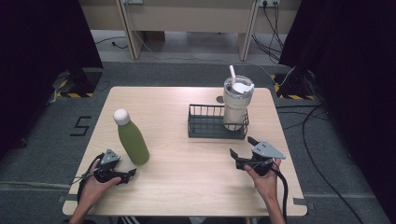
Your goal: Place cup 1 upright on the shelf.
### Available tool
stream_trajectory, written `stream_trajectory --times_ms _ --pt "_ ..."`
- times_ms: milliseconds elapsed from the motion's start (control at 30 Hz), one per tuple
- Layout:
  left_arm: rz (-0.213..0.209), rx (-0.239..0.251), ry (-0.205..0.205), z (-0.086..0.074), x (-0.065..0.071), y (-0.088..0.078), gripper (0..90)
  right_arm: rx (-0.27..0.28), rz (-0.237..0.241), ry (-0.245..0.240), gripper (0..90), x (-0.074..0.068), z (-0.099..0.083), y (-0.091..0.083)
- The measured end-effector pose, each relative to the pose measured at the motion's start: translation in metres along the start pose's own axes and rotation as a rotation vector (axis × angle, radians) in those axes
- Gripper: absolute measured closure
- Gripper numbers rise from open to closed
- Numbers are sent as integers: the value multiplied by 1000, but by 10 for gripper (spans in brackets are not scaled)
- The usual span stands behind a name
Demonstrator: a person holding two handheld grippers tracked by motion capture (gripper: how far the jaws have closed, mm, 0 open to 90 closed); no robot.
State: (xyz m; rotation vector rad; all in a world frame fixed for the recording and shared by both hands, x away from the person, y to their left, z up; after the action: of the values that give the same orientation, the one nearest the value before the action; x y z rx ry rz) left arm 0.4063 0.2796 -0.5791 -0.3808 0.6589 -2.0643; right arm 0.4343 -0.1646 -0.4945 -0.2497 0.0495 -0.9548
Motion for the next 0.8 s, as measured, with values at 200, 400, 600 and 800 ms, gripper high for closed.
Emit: stream_trajectory --times_ms 200,400,600,800 --pt "0 0 0 0 0 0 81 -29 13 5 152 -5 -9 -2" --pt "0 -1 1 0 0 0 81 -102 45 -3 152 -14 -26 -6" --pt "-1 0 1 0 0 0 81 -144 57 -12 153 -19 -36 -11" --pt "-1 0 1 0 0 0 81 -174 69 -6 153 -22 -44 -13"
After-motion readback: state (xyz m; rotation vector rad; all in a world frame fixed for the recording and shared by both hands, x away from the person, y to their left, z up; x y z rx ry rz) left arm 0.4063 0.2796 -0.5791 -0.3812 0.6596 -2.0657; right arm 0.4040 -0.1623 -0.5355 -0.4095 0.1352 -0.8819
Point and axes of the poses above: each handheld gripper's, and its own axes: y roughly forward along the jaws, z roughly out of its top, x roughly to its right, the point moved 8 cm from there along y, roughly forward along the jaws, and after that the axes turned 6 degrees about x, right-handed, at the moved point
